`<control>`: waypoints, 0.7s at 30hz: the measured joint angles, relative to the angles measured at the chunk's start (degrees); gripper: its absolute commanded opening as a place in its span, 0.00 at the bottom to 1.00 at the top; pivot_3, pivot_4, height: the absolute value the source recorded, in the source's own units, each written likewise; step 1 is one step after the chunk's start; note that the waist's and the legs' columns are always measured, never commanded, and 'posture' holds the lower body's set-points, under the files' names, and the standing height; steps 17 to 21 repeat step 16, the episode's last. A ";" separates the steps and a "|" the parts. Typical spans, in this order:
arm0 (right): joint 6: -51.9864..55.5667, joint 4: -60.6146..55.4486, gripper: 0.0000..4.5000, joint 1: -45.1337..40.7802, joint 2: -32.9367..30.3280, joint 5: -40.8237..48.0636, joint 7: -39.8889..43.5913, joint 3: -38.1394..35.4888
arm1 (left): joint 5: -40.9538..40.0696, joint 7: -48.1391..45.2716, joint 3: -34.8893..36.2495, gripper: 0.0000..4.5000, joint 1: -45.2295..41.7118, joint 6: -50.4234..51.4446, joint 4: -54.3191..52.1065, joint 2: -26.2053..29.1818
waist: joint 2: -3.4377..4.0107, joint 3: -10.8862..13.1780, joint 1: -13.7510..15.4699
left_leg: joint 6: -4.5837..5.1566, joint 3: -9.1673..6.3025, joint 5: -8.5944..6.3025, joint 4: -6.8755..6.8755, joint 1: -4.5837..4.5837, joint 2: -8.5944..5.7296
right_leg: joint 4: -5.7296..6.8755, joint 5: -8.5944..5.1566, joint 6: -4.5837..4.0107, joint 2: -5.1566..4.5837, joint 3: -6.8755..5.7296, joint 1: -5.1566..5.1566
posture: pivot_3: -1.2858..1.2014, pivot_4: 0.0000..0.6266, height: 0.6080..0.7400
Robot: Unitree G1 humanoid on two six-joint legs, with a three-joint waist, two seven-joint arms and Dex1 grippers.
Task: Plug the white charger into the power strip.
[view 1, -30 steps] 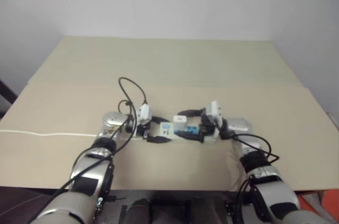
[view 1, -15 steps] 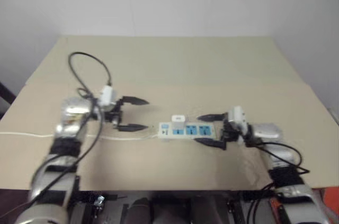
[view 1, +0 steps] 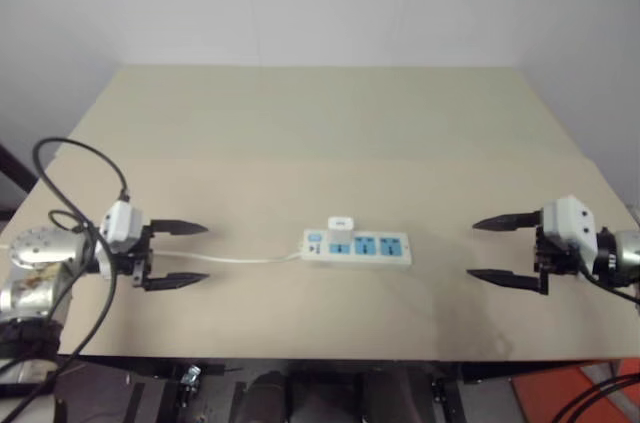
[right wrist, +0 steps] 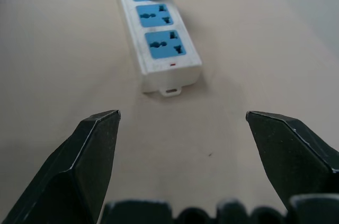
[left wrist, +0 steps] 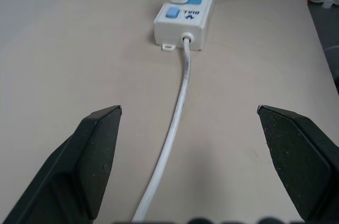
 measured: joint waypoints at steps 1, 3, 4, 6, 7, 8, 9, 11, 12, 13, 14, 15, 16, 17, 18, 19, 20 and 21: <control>0.02 -0.02 1.00 0.15 0.00 0.09 -0.02 0.00 | 0.00 0.56 0.08 0.99 0.66 0.29 -0.85 -0.35 | 0.01 0.01 0.00 | 0.00 0.01 0.00 0.00 0.00 -0.01 | 0.00 0.00 0.00 -0.02 0.02 0.00 | 0.52 0.24 1.00; 0.03 -0.15 1.00 0.25 0.00 0.23 -0.06 0.00 | 0.01 1.14 0.08 0.99 1.24 0.98 -1.99 -0.91 | -0.02 0.03 -0.05 | 0.00 0.02 0.00 0.00 0.01 -0.01 | 0.01 0.01 0.00 -0.01 0.02 0.01 | 0.52 0.24 1.00; 0.03 -0.44 1.00 0.36 -0.01 0.26 -0.14 0.00 | 0.02 1.40 0.08 0.99 1.36 1.09 -2.57 -1.04 | -0.03 0.04 -0.06 | 0.00 0.03 0.00 0.00 0.02 -0.01 | 0.01 0.00 0.00 0.00 0.02 0.01 | 0.52 0.24 1.00; 0.04 -1.01 1.00 0.62 -0.03 0.26 -0.22 0.00 | 0.01 1.76 0.25 0.99 1.38 1.30 -3.28 -1.04 | -0.03 0.04 -0.05 | 0.00 0.03 0.00 0.00 0.01 -0.01 | 0.01 0.00 0.00 0.00 0.02 0.00 | 0.52 0.24 1.00; 0.17 -1.42 1.00 0.94 -0.21 0.30 -0.18 0.00 | 0.01 1.93 0.47 0.99 1.40 1.47 -3.48 -1.04 | -0.02 0.04 -0.04 | 0.00 0.03 0.00 0.00 0.00 -0.02 | 0.00 0.00 0.00 0.00 0.02 -0.01 | 0.52 0.24 1.00; 0.41 -1.82 1.00 1.47 -0.61 0.32 -0.07 0.00 | 0.00 2.06 0.73 0.99 1.47 1.82 -3.56 -1.04 | -0.02 0.04 -0.02 | 0.00 0.03 0.00 0.00 -0.01 -0.02 | 0.00 0.00 0.00 -0.01 0.02 -0.01 | 0.52 0.24 1.00; 0.51 -2.08 1.00 1.97 -1.02 0.33 -0.04 0.00 | -0.01 2.28 0.91 0.99 1.61 2.13 -3.57 -1.04 | -0.02 0.04 -0.02 | 0.00 0.03 0.00 0.00 -0.01 -0.02 | -0.01 0.00 0.00 -0.02 0.02 -0.01 | 0.52 0.24 1.00; 0.56 -2.34 1.00 2.38 -1.21 0.34 -0.10 -0.09 | -0.01 2.58 1.08 0.99 1.90 2.39 -3.57 -1.05 | -0.03 0.04 -0.02 | 0.00 0.03 0.00 0.00 0.00 -0.02 | -0.01 0.00 0.00 -0.02 0.02 0.01 | 0.52 0.24 1.00; 0.56 -2.37 1.00 2.44 -1.21 0.35 -0.17 -0.10 | -0.01 2.75 1.08 0.99 1.89 2.44 -3.56 -1.12 | -0.03 0.04 -0.02 | 0.00 0.03 0.00 0.00 0.01 -0.02 | -0.01 0.00 0.00 -0.03 0.02 0.01 | 0.52 0.24 1.00; 0.56 -2.40 1.00 2.46 -1.21 0.35 -0.23 -0.12 | 0.00 2.83 1.08 0.99 1.87 2.44 -3.54 -1.18 | -0.03 0.04 -0.02 | 0.00 0.03 0.00 0.00 0.02 -0.02 | -0.01 0.00 0.00 -0.03 0.03 0.02 | 0.52 0.24 1.00; 0.56 -2.43 1.00 2.48 -1.21 0.35 -0.31 -0.14 | 0.02 2.88 1.07 0.99 1.78 2.42 -3.49 -1.29 | -0.03 0.04 -0.02 | 0.00 0.03 0.00 0.00 0.02 -0.02 | -0.01 0.00 0.00 -0.02 0.02 0.02 | 0.52 0.24 1.00; 0.57 -2.57 1.00 2.60 -1.21 0.35 -0.48 -0.23 | 0.04 2.92 1.07 0.99 1.52 2.42 -3.46 -1.57 | -0.03 0.04 -0.01 | 0.00 0.03 0.00 0.00 0.02 -0.02 | -0.01 0.00 0.00 -0.01 0.02 0.02 | 0.52 0.24 1.00; 0.57 -2.86 1.00 2.82 -1.21 0.35 -0.66 -0.39 | 0.04 2.95 1.06 0.99 1.19 2.43 -3.46 -1.87 | -0.03 0.04 -0.01 | 0.00 0.03 0.00 0.00 0.01 -0.02 | -0.01 0.00 0.00 -0.01 0.02 0.02 | 0.52 0.24 1.00; 0.57 -2.86 1.00 2.82 -1.21 0.35 -0.66 -0.39 | 0.04 2.95 1.06 0.99 1.19 2.43 -3.46 -1.87 | -0.03 0.04 -0.01 | 0.00 0.03 0.00 0.00 0.01 -0.02 | -0.01 0.00 0.00 -0.01 0.02 0.02 | 0.52 0.24 1.00; 0.57 -2.86 1.00 2.82 -1.21 0.35 -0.66 -0.39 | 0.04 2.95 1.06 0.99 1.19 2.43 -3.46 -1.87 | -0.03 0.04 -0.01 | 0.00 0.03 0.00 0.00 0.01 -0.02 | -0.01 0.00 0.00 -0.01 0.02 0.02 | 0.52 0.24 1.00; 0.57 -2.86 1.00 2.82 -1.21 0.35 -0.66 -0.39 | 0.04 2.95 1.06 0.99 1.19 2.43 -3.46 -1.87 | -0.03 0.04 -0.01 | 0.00 0.03 0.00 0.00 0.01 -0.02 | -0.01 0.00 0.00 -0.01 0.02 0.02 | 0.52 0.24 1.00; 0.57 -2.86 1.00 2.82 -1.21 0.35 -0.66 -0.39 | 0.04 2.95 1.06 0.99 1.19 2.43 -3.46 -1.87 | -0.03 0.04 -0.01 | 0.00 0.03 0.00 0.00 0.01 -0.02 | -0.01 0.00 0.00 -0.01 0.02 0.02 | 0.52 0.24 1.00; 0.57 -2.86 1.00 2.82 -1.21 0.35 -0.66 -0.39 | 0.04 2.95 1.06 0.99 1.19 2.43 -3.46 -1.87 | -0.03 0.04 -0.01 | 0.00 0.03 0.00 0.00 0.01 -0.02 | -0.01 0.00 0.00 -0.01 0.02 0.02 | 0.52 0.24 1.00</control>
